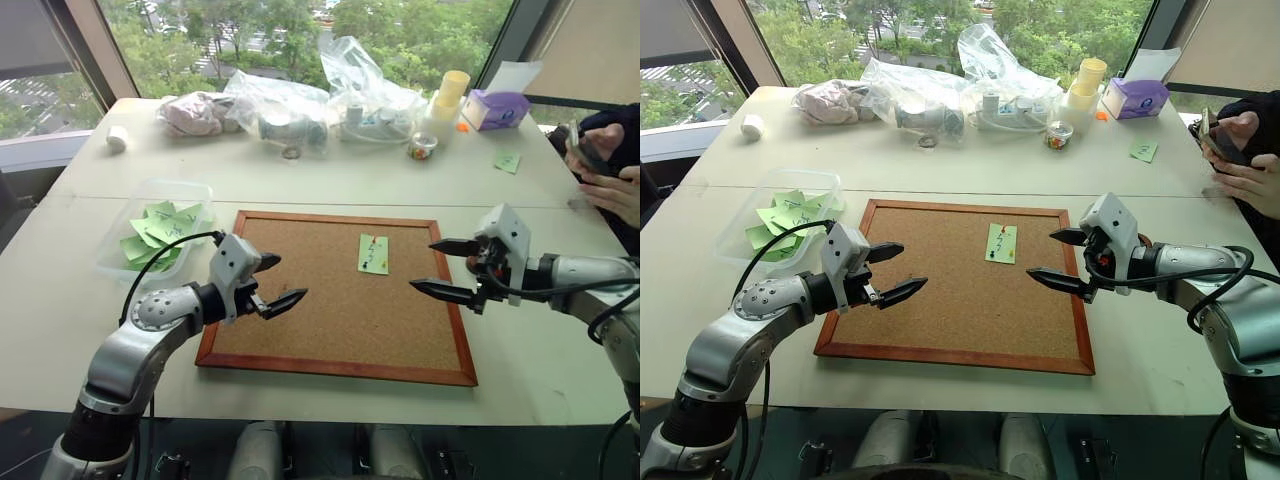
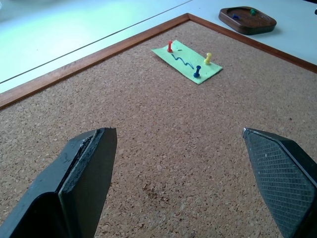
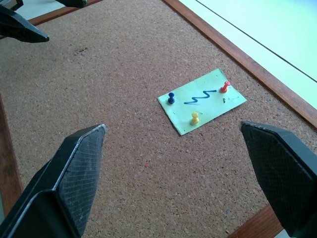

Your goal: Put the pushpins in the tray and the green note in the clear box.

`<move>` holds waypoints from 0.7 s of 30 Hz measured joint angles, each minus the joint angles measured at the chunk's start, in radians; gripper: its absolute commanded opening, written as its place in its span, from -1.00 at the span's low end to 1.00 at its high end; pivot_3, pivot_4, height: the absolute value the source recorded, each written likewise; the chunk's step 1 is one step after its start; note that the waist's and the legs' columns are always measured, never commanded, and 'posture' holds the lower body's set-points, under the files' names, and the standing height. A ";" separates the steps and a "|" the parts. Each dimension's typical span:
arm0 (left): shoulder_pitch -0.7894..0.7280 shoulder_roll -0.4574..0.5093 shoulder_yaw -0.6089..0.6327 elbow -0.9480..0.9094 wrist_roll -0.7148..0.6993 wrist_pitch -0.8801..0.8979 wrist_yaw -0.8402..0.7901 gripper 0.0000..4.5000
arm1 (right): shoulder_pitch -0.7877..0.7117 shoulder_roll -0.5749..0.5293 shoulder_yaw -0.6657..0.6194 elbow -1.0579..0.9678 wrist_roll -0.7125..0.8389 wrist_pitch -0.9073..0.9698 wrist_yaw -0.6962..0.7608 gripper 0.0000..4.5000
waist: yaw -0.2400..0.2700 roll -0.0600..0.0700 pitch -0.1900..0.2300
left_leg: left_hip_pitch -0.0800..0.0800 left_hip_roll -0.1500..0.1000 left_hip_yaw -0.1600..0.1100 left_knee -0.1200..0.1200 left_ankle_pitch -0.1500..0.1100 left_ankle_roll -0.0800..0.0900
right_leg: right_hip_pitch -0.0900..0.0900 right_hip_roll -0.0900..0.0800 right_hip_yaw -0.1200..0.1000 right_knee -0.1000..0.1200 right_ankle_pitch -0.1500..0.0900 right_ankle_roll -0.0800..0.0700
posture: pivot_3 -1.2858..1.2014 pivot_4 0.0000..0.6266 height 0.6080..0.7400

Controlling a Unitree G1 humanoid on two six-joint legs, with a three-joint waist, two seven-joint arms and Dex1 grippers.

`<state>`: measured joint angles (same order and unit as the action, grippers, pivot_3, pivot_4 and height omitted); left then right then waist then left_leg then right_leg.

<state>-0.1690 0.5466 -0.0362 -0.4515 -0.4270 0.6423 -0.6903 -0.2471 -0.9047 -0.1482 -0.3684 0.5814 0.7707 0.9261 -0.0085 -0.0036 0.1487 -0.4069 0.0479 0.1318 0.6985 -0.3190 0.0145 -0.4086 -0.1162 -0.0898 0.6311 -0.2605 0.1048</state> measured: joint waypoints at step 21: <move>-0.002 -0.008 -0.024 0.015 0.004 -0.016 -0.001 0.98 | 0.000 0.000 0.001 0.000 -0.009 -0.003 -0.008 1.00 | 0.001 0.000 0.000 | 0.000 0.000 0.000 0.000 0.000 0.000 | 0.000 0.000 0.000 0.000 0.000 0.000 | 0.03 -0.52 1.00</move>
<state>-0.1715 0.5386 -0.0604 -0.4369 -0.4229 0.6260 -0.6915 -0.2473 -0.9043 -0.1469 -0.3684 0.5726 0.7680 0.9180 -0.0080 -0.0036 0.1487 -0.4069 0.0478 0.1319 0.6985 -0.3190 0.0145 -0.4086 -0.1162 -0.0898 0.6311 -0.2605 0.1048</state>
